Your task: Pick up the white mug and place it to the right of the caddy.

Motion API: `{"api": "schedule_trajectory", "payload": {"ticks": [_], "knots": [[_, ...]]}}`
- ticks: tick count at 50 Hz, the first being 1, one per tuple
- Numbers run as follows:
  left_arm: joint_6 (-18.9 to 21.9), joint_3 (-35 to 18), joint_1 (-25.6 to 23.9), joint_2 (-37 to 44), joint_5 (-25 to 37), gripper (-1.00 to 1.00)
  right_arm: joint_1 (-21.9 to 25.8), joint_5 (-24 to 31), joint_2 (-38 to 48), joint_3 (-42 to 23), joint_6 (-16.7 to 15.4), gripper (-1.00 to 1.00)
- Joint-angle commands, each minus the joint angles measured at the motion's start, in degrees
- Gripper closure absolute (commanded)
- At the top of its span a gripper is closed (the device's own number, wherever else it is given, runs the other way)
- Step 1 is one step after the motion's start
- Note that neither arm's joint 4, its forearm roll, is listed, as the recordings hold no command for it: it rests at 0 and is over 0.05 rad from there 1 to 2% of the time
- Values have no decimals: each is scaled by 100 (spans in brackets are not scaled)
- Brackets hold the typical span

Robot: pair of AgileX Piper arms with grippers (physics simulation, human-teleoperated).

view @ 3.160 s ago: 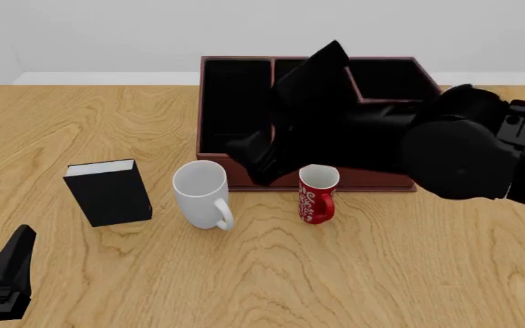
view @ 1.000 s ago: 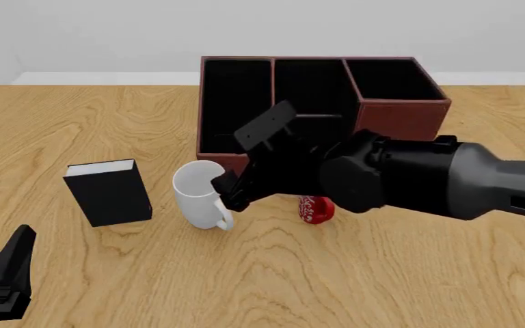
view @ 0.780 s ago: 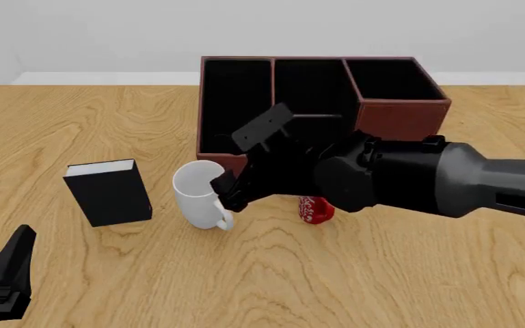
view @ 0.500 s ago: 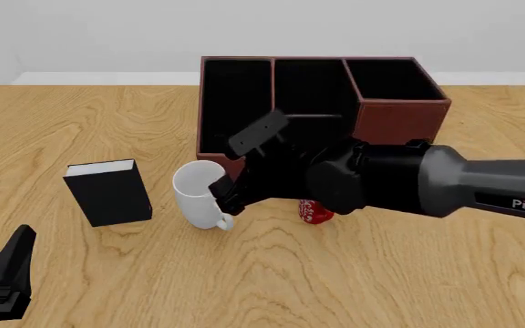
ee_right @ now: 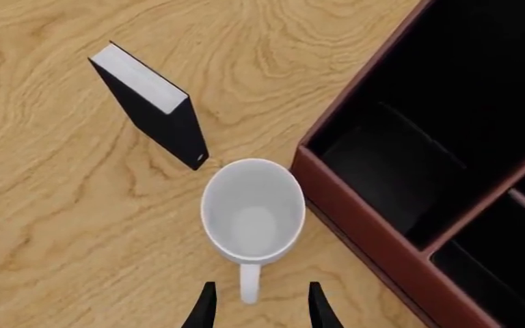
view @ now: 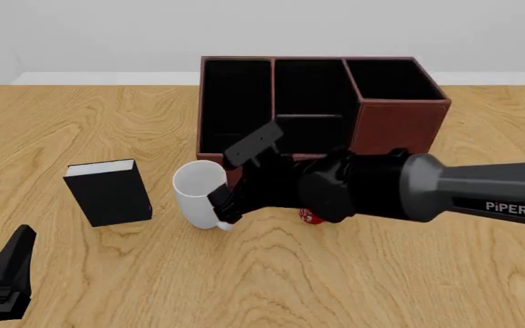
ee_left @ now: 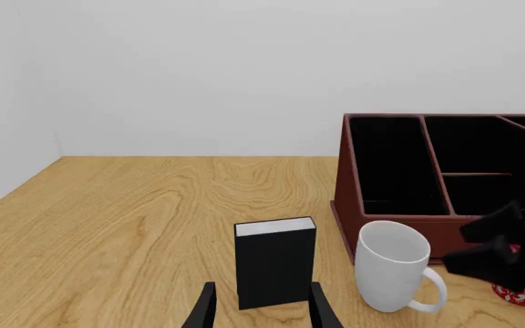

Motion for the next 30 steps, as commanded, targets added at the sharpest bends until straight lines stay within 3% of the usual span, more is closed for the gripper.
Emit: {"api": "schedule_trajectory", "payload": {"ticks": [1,30], "knots": [[0,0,0,0,0,-100,58,-70,105,4,47,-100],[0,0,0,0,0,-100,44,-379,464,149,154,-100]]}}
